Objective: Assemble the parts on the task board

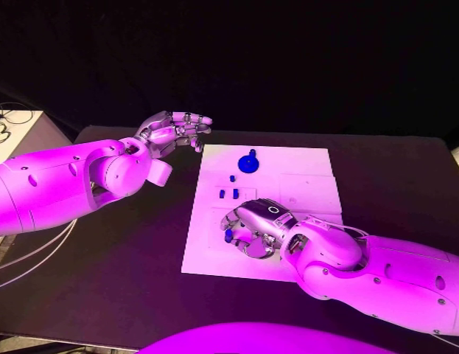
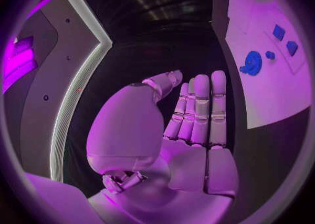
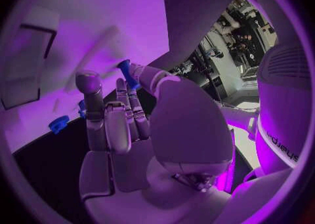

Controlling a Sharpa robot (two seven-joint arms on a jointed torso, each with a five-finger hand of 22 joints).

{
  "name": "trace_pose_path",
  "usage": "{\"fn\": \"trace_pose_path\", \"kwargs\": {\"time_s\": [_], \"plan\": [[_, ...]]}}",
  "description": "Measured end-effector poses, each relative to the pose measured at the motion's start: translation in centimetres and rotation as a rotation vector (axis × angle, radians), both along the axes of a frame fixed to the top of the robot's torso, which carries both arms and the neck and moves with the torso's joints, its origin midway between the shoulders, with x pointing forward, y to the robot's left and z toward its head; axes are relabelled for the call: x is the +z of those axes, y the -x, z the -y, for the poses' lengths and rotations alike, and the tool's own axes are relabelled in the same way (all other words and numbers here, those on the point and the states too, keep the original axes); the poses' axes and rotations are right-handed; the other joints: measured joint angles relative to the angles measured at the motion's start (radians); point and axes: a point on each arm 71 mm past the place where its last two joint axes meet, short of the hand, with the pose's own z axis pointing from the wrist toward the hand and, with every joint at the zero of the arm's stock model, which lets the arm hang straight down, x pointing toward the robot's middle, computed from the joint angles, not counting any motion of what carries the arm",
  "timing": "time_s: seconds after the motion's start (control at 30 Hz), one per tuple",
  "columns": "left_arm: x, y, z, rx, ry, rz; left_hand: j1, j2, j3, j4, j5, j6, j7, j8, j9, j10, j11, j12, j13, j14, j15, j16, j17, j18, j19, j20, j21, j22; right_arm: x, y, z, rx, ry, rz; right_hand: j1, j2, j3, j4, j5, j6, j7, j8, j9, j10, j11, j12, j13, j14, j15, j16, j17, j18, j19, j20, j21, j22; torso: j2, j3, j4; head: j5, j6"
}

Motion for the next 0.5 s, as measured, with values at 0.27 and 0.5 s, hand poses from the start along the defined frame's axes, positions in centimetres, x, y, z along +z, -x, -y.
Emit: {"fn": "trace_pose_path", "kwargs": {"time_s": [0.27,0.5], "plan": [[0.00,0.00,0.01,0.000,0.000,0.000,0.000,0.000,0.000,0.000,0.000,0.000,0.000,0.000,0.000,0.000,0.000,0.000,0.000,0.000,0.000,0.000,0.000,0.000,0.000,0.000,0.000,0.000,0.20,-0.07,0.29,-0.013,-0.024,0.015,0.000,0.000,-0.060,-0.017,0.007,-0.044,0.013,-0.020,-0.009,-0.080,0.012,0.034,0.003,-0.001,0.012,-0.015,-0.030,0.000,-0.021,0.010,-0.055,-0.016,0.000,0.0000,0.0007,-0.001,-0.001],[0.00,-0.01,-0.04,0.001,0.000,0.000,0.000,0.000,0.000,0.000,0.000,0.000,0.000,0.000,-0.001,0.000,0.000,0.000,0.000,0.000,0.000,0.000,0.000,0.000,0.000,0.000,0.000,0.000,0.45,-0.02,0.89,-0.028,-0.047,0.025,0.026,0.032,-0.187,-0.006,0.026,-0.084,0.012,-0.031,-0.014,-0.154,0.015,0.094,0.008,-0.007,0.018,-0.028,-0.054,0.016,-0.041,0.020,-0.132,-0.046,0.000,0.0000,0.0007,-0.001,0.000]]}}
